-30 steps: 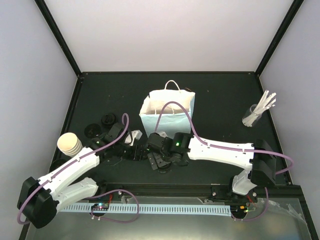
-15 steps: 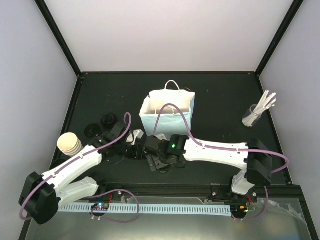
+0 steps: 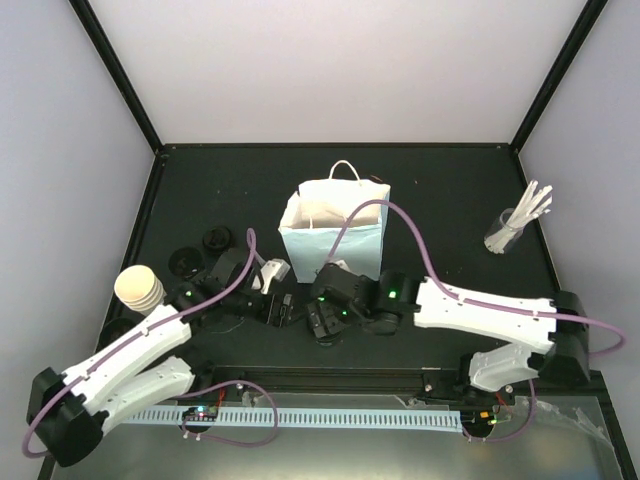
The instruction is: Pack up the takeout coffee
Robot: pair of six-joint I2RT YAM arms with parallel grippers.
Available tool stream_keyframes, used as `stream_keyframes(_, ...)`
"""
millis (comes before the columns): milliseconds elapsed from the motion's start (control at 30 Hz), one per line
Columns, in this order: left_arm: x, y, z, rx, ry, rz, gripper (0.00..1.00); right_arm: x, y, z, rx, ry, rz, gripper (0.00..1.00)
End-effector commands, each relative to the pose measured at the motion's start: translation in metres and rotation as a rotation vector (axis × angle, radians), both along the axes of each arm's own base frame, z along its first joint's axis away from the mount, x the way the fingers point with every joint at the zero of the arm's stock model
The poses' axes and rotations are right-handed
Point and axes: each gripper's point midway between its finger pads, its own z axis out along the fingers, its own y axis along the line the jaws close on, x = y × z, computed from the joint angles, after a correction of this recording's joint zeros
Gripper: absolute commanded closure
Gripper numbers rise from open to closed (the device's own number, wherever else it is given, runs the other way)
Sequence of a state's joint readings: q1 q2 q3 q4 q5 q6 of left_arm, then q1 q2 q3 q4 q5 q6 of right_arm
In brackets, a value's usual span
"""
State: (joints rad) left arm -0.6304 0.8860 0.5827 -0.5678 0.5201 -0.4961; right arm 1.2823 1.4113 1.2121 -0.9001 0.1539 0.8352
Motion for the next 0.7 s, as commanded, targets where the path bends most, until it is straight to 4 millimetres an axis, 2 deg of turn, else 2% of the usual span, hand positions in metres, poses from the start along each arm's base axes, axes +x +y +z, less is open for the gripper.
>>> stream_keyframes(0, -0.003, -0.013, 0.042, -0.054, -0.223, -0.083, 0.05, 0.01, -0.011, 0.005, 0.06, -0.02, 0.009, 0.07)
stream_keyframes(100, -0.011, -0.017, 0.046, -0.014, -0.281, -0.126, 0.02, 0.018, -0.026, 0.001, 0.074, -0.022, -0.005, 0.1)
stream_keyframes(233, -0.028, -0.039, 0.055, -0.004, -0.378, -0.265, 0.01, 0.027, -0.047, -0.002, 0.102, -0.031, -0.034, 0.17)
stream_keyframes(333, -0.026, -0.042, 0.056, 0.093, -0.447, -0.283, 0.01, 0.028, -0.055, -0.009, 0.15, -0.004, -0.038, 0.21)
stream_keyframes(500, -0.018, -0.049, 0.035, 0.294, -0.4, -0.356, 0.01, 0.022, -0.05, -0.015, 0.285, 0.023, -0.006, 0.26)
stream_keyframes(600, -0.013, -0.053, 0.024, 0.416, -0.431, -0.384, 0.01, 0.023, -0.053, -0.021, 0.342, 0.061, -0.016, 0.33)
stream_keyframes(667, -0.009, -0.056, 0.02, 0.475, -0.441, -0.396, 0.01, 0.023, -0.056, -0.024, 0.361, 0.07, -0.02, 0.44)
